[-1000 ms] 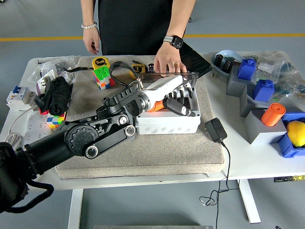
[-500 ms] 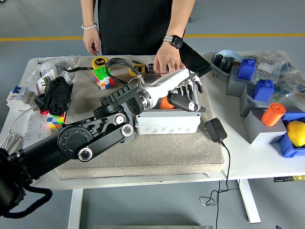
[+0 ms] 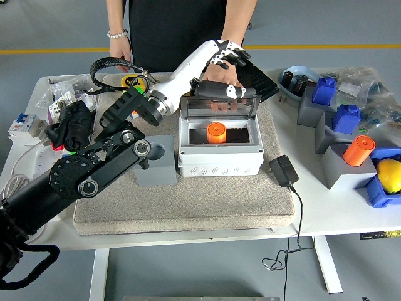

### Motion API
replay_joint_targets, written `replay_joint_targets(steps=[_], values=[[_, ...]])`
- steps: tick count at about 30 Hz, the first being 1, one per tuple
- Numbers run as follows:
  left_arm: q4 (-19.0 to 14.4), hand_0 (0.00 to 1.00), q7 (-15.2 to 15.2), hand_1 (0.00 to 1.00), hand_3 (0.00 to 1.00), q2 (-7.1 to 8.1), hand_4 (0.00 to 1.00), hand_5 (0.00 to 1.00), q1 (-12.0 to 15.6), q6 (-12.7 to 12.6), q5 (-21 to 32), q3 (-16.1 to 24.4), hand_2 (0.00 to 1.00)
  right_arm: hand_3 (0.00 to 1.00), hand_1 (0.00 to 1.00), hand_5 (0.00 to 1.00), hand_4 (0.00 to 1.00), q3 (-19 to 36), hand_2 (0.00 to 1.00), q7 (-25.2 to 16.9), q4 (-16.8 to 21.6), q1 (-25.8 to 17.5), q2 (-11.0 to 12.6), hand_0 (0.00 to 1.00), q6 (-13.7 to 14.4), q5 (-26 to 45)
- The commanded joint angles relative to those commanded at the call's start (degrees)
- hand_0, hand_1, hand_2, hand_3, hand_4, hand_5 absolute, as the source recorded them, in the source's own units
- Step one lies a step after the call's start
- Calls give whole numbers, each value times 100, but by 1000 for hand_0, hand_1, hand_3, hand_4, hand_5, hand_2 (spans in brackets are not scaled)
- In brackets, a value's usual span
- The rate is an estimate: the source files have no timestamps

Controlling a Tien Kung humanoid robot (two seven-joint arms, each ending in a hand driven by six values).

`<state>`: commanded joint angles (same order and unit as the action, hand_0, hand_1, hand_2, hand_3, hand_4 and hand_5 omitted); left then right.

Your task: Fetch the battery,place it into the box,close the lid of the box

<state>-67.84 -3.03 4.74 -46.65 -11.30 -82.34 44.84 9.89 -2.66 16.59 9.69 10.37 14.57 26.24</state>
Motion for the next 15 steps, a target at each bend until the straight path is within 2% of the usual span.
replay_joint_targets(steps=[3, 4, 10, 15], values=[[218, 810, -218, 817, 789, -19, 998, 339, -71, 168, -129, 11, 792, 549, 638, 419, 870, -4, 653, 1, 1, -1, 0, 676, 3, 5], [264, 821, -260, 831, 797, -23, 998, 375, -83, 204, -139, 1, 804, 549, 638, 418, 869, -6, 652, 2, 0, -3, 1, 676, 2, 7], [725, 809, -489, 819, 788, -25, 998, 387, -192, 446, -303, -349, 787, 548, 638, 416, 868, -30, 652, 20, -3, -3, 8, 676, -11, 27], [677, 809, -783, 819, 788, 10, 998, 387, -138, 700, -348, -492, 787, 548, 638, 416, 868, 0, 652, 14, 1, -1, 7, 676, -9, 12]])
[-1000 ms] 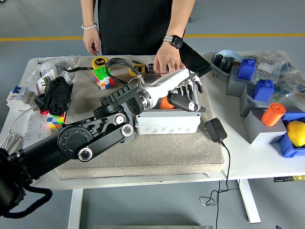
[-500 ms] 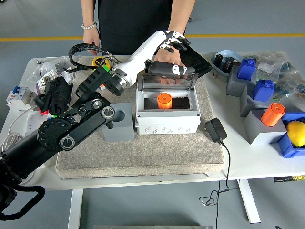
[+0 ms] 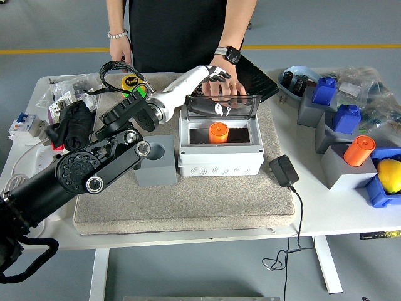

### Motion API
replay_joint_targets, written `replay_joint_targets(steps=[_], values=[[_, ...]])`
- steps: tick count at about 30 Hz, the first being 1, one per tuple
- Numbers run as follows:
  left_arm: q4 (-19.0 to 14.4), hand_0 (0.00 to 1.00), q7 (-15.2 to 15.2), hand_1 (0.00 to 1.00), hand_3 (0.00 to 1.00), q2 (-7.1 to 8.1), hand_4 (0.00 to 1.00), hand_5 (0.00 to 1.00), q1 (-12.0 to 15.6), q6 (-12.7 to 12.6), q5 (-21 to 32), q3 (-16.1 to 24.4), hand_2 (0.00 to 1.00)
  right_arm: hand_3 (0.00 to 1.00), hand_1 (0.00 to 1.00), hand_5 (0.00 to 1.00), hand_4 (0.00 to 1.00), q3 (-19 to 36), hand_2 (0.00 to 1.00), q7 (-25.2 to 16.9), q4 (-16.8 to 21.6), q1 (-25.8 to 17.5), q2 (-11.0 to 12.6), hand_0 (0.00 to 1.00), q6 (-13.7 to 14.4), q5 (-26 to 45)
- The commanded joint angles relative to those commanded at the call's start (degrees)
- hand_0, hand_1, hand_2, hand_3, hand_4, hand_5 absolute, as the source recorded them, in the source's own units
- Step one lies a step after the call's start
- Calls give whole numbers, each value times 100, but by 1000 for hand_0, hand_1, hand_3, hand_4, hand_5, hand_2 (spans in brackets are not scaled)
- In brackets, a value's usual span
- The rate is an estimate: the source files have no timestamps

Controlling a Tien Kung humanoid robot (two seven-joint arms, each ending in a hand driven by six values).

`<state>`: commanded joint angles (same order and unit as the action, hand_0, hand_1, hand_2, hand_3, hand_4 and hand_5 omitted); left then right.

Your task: Fetch the battery,place it into the box,close the lid of the box

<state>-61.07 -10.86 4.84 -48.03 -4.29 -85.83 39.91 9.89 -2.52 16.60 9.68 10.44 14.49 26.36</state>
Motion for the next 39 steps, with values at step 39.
replay_joint_targets(steps=[39], values=[[-1129, 515, -248, 623, 677, 266, 998, 455, 675, 211, 174, -198, 627, 547, 637, 414, 866, 14, 647, -22, -5, -26, -20, 679, -14, -10]])
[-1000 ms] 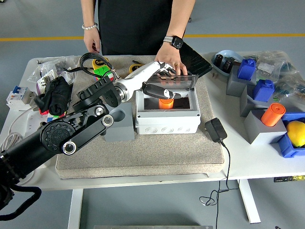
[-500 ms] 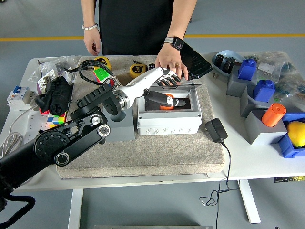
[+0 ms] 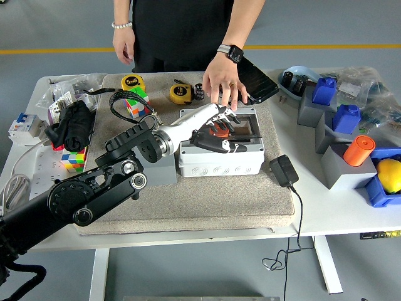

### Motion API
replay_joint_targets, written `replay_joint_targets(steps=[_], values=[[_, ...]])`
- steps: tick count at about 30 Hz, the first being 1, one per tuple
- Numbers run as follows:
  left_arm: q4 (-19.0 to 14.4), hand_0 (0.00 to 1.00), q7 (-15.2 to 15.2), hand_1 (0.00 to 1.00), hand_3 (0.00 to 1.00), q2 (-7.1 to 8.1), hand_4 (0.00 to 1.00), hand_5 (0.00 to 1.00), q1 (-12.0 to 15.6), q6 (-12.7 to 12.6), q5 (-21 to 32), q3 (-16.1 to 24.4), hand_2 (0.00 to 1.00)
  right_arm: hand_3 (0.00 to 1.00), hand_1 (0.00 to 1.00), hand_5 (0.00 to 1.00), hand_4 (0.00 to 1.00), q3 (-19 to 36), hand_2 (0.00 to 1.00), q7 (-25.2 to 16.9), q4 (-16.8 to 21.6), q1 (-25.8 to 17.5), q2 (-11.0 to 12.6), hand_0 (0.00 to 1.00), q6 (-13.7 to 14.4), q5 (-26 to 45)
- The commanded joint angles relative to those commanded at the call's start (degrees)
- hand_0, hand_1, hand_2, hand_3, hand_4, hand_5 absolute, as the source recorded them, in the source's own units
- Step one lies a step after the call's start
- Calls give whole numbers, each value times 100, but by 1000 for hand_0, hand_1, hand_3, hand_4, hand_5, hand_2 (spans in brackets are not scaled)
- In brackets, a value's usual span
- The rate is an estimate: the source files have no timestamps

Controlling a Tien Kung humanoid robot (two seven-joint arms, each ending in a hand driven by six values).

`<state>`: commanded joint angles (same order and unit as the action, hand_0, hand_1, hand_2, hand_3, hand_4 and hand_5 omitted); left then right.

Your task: Fetch the battery,place it into the box,close the lid of the box

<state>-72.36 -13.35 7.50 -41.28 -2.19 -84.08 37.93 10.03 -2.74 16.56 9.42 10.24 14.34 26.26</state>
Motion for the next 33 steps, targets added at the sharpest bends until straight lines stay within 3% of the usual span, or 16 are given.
replay_joint_targets(steps=[6, 10, 11, 16, 24, 30, 33], values=[[-182, 522, 260, 632, 671, 19, 998, 451, 145, -188, 218, 283, 627, 547, 637, 415, 865, 0, 647, 4, -2, -2, 3, 679, -3, 8], [-243, 522, 622, 632, 671, 19, 998, 451, 299, -480, 664, 597, 627, 547, 637, 415, 865, -9, 647, 2, -3, -1, -2, 679, -10, 13], [-248, 568, 731, 661, 661, 21, 998, 440, 359, -589, 797, 722, 635, 547, 637, 414, 865, -7, 647, -1, -3, -1, -4, 679, -12, 13], [-258, 568, 1013, 661, 661, 66, 998, 440, 631, -852, 1392, 1317, 635, 547, 637, 414, 865, -23, 647, 9, -8, -8, -6, 679, -26, 30], [-221, 573, 1022, 666, 652, 159, 998, 429, 1116, -948, 1633, 2374, 636, 547, 637, 415, 865, -66, 647, 63, -23, -12, -4, 679, -76, 86], [-117, 568, 1270, 656, 646, 294, 998, 404, 1432, -1256, 2321, 3009, 631, 547, 637, 415, 865, -49, 648, 92, -20, 27, 8, 679, -92, 64], [-136, 568, 1333, 656, 646, 344, 998, 404, 1564, -1277, 2623, 3296, 631, 547, 637, 415, 865, -65, 648, 109, -20, 38, 12, 679, -112, 63]])
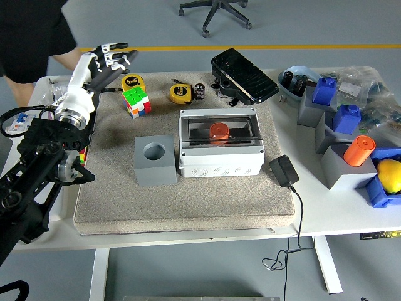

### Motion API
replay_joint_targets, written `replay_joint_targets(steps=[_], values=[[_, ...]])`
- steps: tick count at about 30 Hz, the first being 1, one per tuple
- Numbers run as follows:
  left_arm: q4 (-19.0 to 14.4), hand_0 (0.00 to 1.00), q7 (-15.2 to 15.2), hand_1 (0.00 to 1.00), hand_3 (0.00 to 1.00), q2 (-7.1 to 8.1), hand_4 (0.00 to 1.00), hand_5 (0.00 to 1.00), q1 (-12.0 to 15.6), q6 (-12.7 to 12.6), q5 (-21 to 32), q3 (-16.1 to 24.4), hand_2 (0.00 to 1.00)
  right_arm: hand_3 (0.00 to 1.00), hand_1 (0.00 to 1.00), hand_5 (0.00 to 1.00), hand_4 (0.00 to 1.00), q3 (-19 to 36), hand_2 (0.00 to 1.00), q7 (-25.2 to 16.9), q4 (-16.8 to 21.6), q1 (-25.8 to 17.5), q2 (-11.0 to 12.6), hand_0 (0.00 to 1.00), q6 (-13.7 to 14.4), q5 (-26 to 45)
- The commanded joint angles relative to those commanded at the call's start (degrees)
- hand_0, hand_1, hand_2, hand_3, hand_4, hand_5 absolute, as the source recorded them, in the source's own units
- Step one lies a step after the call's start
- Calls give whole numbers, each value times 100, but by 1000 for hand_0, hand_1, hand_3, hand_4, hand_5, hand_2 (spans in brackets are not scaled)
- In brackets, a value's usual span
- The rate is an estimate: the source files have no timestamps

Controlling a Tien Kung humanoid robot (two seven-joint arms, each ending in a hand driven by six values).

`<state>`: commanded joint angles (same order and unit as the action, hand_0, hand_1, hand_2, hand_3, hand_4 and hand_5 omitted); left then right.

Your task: Fetch the battery,place it into the box,close the lid of the box

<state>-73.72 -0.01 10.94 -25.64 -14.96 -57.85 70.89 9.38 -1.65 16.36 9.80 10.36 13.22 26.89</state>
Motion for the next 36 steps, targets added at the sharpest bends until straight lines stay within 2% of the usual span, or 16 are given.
replay_joint_targets(steps=[5, 11, 36], values=[[41, 569, -89, 645, 638, 98, 998, 397, 122, 179, 16, 348, 628, 547, 638, 416, 865, -37, 650, 48, 1, 12, -2, 679, -54, 10], [74, 562, -134, 644, 630, 162, 998, 383, 202, 240, -32, 570, 624, 549, 638, 416, 866, -29, 652, 80, 1, 53, 3, 676, -70, 4], [48, 561, -184, 631, 617, 230, 991, 363, 436, 313, -25, 888, 607, 551, 642, 418, 869, 50, 658, 111, -18, -3, -14, 676, -41, -23]])
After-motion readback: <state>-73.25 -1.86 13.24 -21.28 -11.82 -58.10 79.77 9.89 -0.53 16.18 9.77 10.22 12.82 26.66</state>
